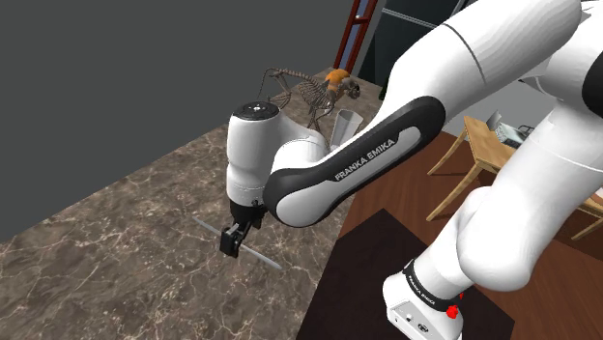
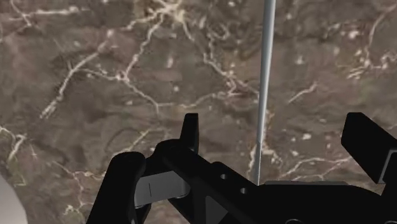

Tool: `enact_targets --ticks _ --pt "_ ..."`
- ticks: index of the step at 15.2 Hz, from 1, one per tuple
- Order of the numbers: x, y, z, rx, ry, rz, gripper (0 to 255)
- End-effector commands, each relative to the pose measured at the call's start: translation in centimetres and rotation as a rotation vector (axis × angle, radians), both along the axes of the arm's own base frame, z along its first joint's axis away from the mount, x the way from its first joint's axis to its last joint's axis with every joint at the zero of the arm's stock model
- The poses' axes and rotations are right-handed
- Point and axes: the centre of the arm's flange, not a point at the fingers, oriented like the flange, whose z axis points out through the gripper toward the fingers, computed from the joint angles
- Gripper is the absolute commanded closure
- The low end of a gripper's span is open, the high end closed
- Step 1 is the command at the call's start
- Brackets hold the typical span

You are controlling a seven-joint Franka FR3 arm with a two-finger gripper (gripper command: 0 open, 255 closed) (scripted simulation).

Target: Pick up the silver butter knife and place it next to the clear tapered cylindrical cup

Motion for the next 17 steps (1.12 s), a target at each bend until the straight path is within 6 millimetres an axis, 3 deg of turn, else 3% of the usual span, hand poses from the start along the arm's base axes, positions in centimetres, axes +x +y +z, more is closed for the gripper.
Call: enact_targets --ticks 1,9,10,17 --pt "-0.06 0.08 -1.0 0.0 0.0 0.0 0" --pt "-0.07 0.07 -1.29 0.0 0.0 0.0 0" --pt "-0.07 0.07 -1.29 0.0 0.0 0.0 255" --pt "-0.07 0.07 -1.29 0.0 0.0 0.0 255"
